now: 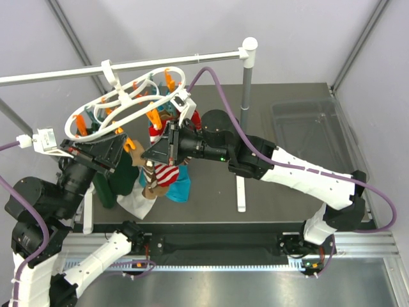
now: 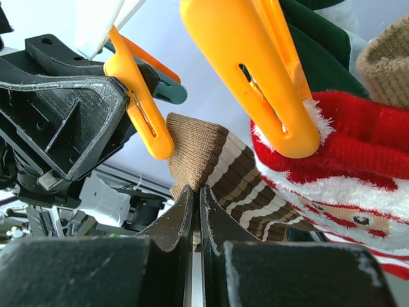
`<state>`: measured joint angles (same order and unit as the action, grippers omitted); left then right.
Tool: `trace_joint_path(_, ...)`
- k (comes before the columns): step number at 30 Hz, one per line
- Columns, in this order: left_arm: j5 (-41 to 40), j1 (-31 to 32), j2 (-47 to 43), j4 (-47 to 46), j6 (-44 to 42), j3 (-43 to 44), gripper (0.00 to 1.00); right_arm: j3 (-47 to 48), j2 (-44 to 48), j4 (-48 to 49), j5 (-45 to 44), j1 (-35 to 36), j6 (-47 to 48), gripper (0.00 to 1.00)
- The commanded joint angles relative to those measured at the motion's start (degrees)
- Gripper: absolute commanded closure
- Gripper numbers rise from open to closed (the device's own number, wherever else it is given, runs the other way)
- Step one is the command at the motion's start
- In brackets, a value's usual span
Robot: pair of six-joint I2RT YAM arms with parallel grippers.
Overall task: Clip the socks to the hanger
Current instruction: Clamp the sock onto the hanger.
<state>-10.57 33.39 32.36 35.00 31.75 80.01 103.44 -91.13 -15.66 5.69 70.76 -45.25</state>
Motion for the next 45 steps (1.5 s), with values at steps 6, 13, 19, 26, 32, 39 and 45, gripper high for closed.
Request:
trace_joint_path(6,2.3,0.1,-0.5,-0.3,-0.7,-0.6,1.0,0.7,1.0,5.6,3.3,-0.5,-0.3,1.0)
trace_joint_path(13,2.0,0.0,-0.5,-0.2,-1.0,-0.3,1.0,0.2,1.8,6.4,3.9,-0.5,-0.3,1.0)
trace_joint_path(19,2.4,0.1,-0.4,-0.4,-0.9,-0.4,1.0,0.7,1.6,6.9,5.0,-0.5,-0.4,1.0)
trace_joint_path(26,2.5,0.1,-0.5,-0.7,-0.6,-0.6,1.0,3.8,-0.9,6.8,7.1,-0.5,-1.1,1.0)
trace_joint_path(32,2.7,0.1,-0.9,-0.9,-0.5,-0.7,1.0,4.8,-2.6,7.4,7.8,-0.6,-1.5,1.0)
trace_joint_path(39,2.3,0.1,-1.1,-1.1,-0.5,-0.6,1.0,4.6,-3.2,7.6,7.9,-1.2,-1.9,1.0)
trace_joint_path(45,1.8,0.1,-1.8,-1.1,-0.3,-0.8,1.0,-0.9,-0.8,12.2,7.8,-1.5,-2.7,1.0)
